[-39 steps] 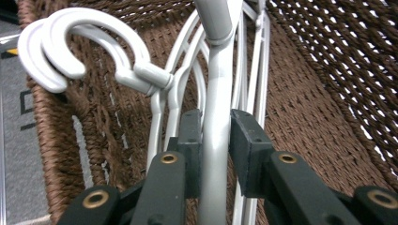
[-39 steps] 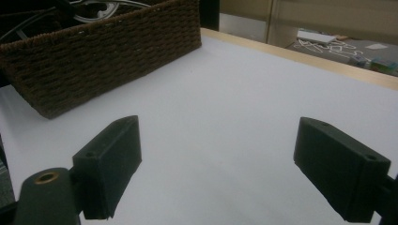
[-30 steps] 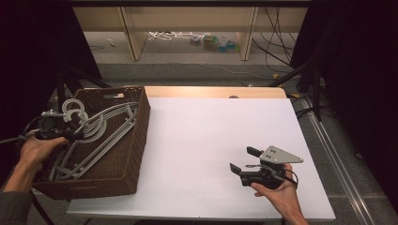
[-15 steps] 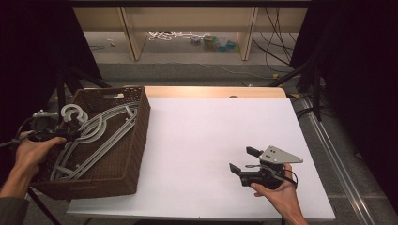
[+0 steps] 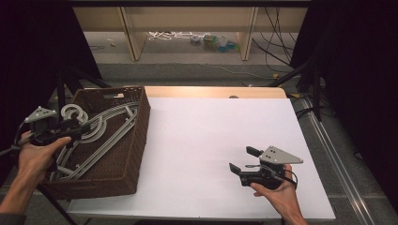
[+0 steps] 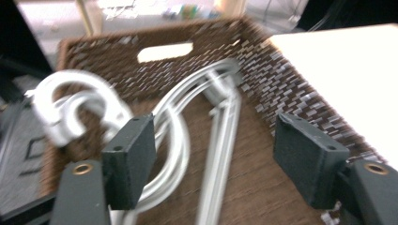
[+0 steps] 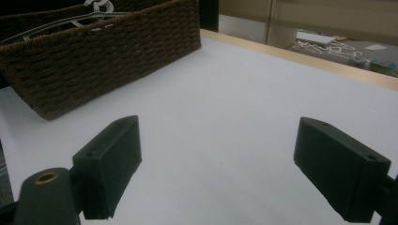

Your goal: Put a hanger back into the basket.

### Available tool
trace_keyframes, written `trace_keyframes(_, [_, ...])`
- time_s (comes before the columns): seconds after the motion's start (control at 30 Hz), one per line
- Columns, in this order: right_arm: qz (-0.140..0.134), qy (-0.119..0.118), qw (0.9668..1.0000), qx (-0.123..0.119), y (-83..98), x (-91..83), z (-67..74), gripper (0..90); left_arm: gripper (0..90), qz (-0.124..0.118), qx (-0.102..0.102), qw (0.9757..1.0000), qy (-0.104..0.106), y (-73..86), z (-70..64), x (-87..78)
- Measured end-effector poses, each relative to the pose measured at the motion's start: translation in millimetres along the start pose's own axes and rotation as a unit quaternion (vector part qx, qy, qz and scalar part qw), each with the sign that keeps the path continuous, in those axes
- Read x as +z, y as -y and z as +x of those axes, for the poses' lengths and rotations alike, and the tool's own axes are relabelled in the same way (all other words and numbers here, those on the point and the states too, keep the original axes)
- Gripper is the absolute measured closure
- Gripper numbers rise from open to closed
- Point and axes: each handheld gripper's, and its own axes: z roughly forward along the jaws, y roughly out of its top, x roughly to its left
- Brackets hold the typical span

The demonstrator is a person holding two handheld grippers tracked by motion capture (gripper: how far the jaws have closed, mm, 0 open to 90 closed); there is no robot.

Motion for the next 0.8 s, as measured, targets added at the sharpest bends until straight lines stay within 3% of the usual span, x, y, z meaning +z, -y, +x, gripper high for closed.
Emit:
trace_keyframes(0.17, [0.001, 0.001, 1.0000, -0.001, 0.4, -0.1, 0.3, 16.3, 23.8, -0.038, -0.002, 0.9986, 0.037, -2.1, -25.9, -2.8])
trace_keyframes(0.33, [-0.005, -0.001, 1.0000, 0.000, 0.3, 0.1, 0.7, 16.3, 18.9, -0.046, 0.014, 0.9964, 0.070, -6.6, -52.9, -1.9])
trace_keyframes(0.43, [0.007, -0.002, 1.0000, 0.006, -0.3, -2.0, 2.0, 16.3, 17.9, -0.053, 0.014, 0.9940, 0.095, -8.9, -68.2, -1.2])
trace_keyframes(0.53, [0.006, -0.001, 1.0000, 0.007, -0.4, -2.1, 1.8, 16.3, 17.9, -0.058, 0.025, 0.9925, 0.105, -8.4, -79.6, 0.1])
trace_keyframes(0.67, [-0.002, 0.003, 1.0000, 0.000, 0.0, -1.3, 1.2, 16.3, 17.3, -0.064, 0.023, 0.9908, 0.117, -4.3, -92.3, 2.4])
trace_keyframes(0.73, [0.000, 0.000, 1.0000, 0.009, -0.1, -1.2, 3.0, 16.3, 17.2, -0.069, 0.021, 0.9895, 0.126, -1.6, -97.7, 3.0])
trace_keyframes(0.8, [-0.008, 0.005, 1.0000, -0.001, -0.3, -1.0, 2.0, 16.3, 17.2, -0.075, 0.019, 0.9880, 0.133, 0.4, -103.2, 2.9])
